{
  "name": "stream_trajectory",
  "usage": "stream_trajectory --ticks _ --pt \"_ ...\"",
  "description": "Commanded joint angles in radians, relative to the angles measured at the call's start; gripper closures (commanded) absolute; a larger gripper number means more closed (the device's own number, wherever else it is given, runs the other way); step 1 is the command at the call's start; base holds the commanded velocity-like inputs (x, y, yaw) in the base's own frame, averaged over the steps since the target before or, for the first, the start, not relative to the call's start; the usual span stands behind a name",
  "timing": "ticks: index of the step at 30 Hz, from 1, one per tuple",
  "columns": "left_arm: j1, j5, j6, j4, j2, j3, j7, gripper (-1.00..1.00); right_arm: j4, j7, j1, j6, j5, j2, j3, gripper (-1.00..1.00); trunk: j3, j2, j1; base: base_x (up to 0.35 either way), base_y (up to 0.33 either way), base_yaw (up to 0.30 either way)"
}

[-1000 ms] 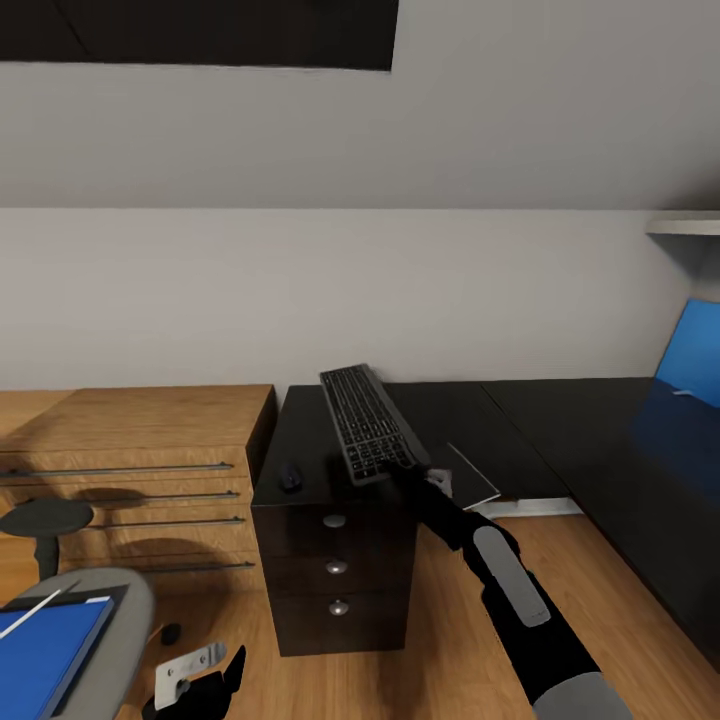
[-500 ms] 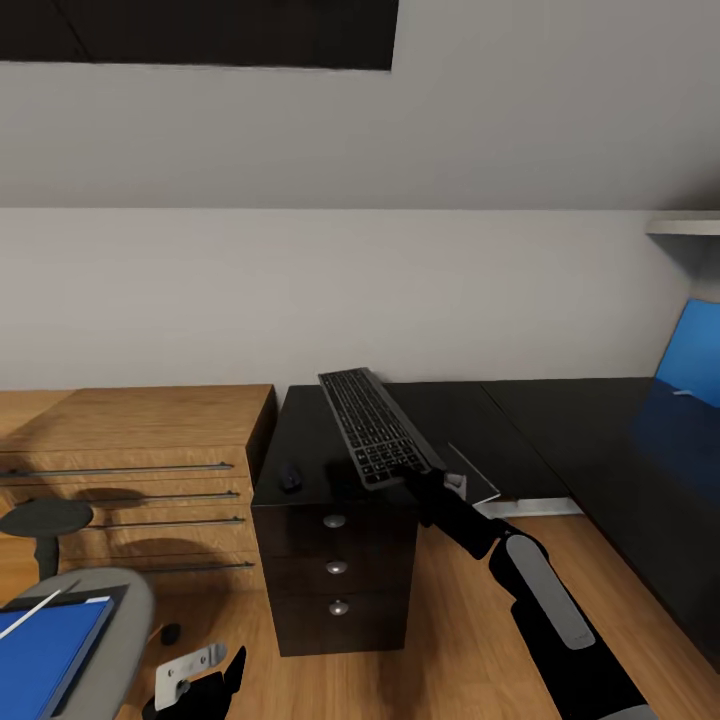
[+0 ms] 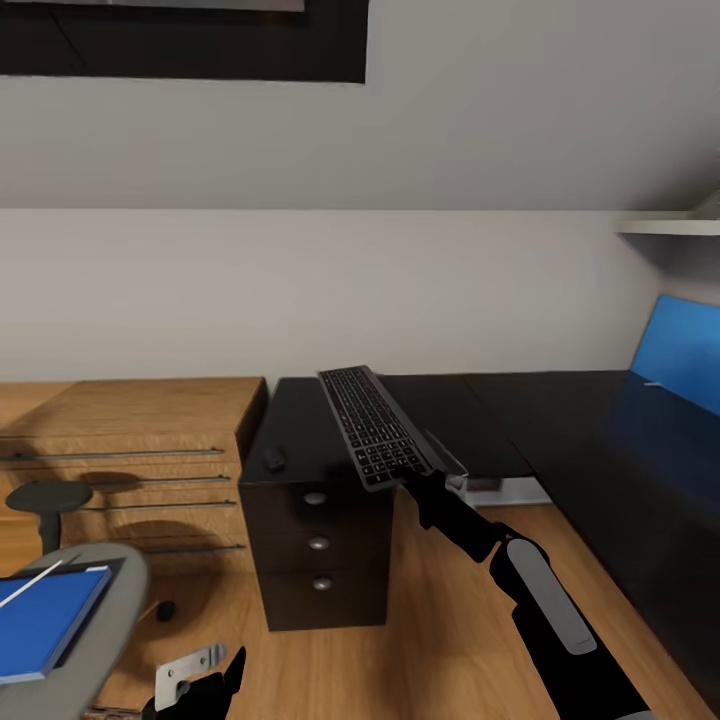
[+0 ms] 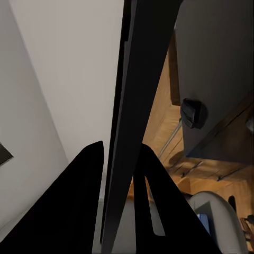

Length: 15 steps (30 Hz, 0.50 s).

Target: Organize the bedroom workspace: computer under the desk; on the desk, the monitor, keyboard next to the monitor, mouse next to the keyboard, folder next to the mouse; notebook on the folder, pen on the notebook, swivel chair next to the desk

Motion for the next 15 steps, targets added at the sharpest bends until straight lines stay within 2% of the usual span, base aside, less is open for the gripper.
stream_trajectory --ticks 1,8,15 --pt "0.000 0.011 0.006 -0.002 0.000 0.001 0.004 -1.00 0.000 0.000 -0.001 0.001 -0.009 -0.001 0.001 1.00 -0.001 -0.001 -0.001 -0.264 -0.221 0.000" --pt "0.000 0.011 0.006 -0.002 0.000 0.002 0.004 -1.00 -0.002 0.000 -0.001 0.002 -0.005 -0.002 0.001 1.00 0.002 0.006 -0.004 -0.266 -0.196 0.000" --pt "0.000 0.013 0.011 -0.002 0.000 0.004 0.005 -1.00 -0.003 0.000 -0.001 0.002 -0.004 -0.002 0.001 1.00 0.024 0.055 -0.031 -0.069 -0.032 0.000"
